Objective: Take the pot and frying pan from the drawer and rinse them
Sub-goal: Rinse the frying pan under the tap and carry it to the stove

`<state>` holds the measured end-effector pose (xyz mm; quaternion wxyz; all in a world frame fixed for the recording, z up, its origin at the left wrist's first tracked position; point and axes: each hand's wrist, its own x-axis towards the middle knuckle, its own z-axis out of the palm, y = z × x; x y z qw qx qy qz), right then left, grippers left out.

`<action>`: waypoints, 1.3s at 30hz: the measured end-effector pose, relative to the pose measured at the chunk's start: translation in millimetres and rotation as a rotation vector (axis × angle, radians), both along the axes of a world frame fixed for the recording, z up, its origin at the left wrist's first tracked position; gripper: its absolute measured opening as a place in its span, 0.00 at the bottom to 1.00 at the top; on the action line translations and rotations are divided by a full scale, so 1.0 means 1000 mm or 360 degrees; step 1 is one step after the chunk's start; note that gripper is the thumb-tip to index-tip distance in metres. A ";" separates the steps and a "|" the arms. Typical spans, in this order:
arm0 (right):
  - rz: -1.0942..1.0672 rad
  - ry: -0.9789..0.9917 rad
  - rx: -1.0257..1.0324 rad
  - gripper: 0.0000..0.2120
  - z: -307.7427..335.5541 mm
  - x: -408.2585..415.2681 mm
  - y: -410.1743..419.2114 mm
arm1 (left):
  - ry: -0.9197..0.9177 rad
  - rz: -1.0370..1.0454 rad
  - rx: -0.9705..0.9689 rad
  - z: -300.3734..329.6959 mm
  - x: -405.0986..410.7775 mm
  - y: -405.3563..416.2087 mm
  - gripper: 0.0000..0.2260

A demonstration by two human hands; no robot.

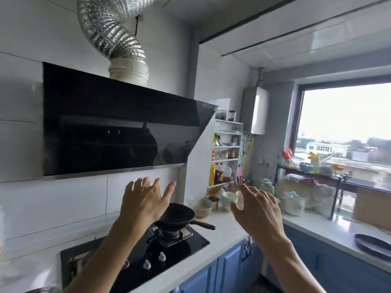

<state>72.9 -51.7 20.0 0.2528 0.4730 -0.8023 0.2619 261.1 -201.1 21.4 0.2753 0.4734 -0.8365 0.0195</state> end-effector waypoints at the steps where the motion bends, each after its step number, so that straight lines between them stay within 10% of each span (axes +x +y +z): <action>1: -0.0059 0.0005 -0.0014 0.19 0.000 -0.019 0.009 | 0.0002 -0.0058 -0.0008 0.001 -0.024 0.003 0.34; 39: -0.1248 -0.0285 -0.0250 0.13 -0.056 -0.838 0.153 | -0.0099 -0.1375 0.0238 -0.064 -1.002 0.055 0.24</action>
